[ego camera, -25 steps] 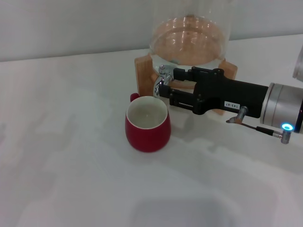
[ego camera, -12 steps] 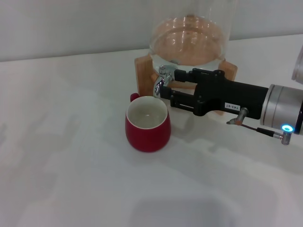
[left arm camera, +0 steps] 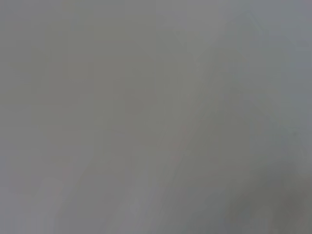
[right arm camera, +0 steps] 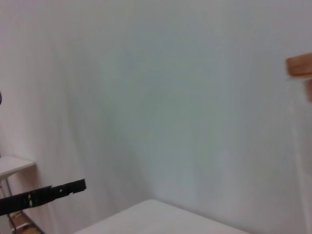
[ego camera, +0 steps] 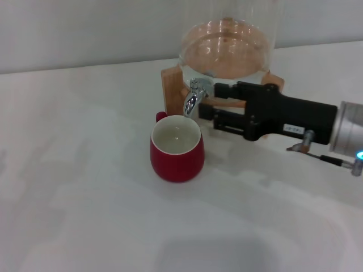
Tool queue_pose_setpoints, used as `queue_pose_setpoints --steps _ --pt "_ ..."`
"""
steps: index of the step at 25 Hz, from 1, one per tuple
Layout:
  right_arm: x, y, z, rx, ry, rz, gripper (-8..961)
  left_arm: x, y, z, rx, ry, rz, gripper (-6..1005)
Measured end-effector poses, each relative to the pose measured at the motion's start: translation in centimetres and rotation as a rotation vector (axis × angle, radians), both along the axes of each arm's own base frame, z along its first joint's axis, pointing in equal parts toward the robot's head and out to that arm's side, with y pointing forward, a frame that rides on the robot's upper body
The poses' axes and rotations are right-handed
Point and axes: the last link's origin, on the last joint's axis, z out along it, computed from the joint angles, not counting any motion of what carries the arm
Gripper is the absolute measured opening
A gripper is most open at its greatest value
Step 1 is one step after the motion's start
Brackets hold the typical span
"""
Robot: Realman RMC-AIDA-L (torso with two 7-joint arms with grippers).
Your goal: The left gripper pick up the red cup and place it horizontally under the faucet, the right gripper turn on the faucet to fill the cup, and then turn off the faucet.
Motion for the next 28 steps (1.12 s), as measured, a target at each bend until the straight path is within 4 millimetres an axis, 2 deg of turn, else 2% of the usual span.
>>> queue_pose_setpoints --steps 4,15,18,20,26,28 --pt "1.1 -0.2 1.4 0.030 0.009 -0.027 633 0.0 0.0 0.0 0.001 0.001 0.000 669" --pt "7.0 -1.3 7.9 0.209 0.022 -0.216 634 -0.1 0.0 0.1 0.005 0.002 0.008 669" --pt "8.9 -1.4 10.5 0.288 0.006 -0.273 634 -0.2 0.0 0.2 0.009 0.002 0.011 669" --pt "9.3 -1.4 11.1 0.308 0.005 -0.287 634 -0.3 0.0 0.2 0.011 0.000 0.015 669" --pt "12.1 -1.2 14.0 0.425 0.016 -0.369 635 -1.0 -1.0 0.1 0.006 -0.003 0.038 669" --pt "13.6 -1.1 14.9 0.470 0.018 -0.409 635 -1.3 -1.4 0.1 0.003 -0.007 0.049 669"
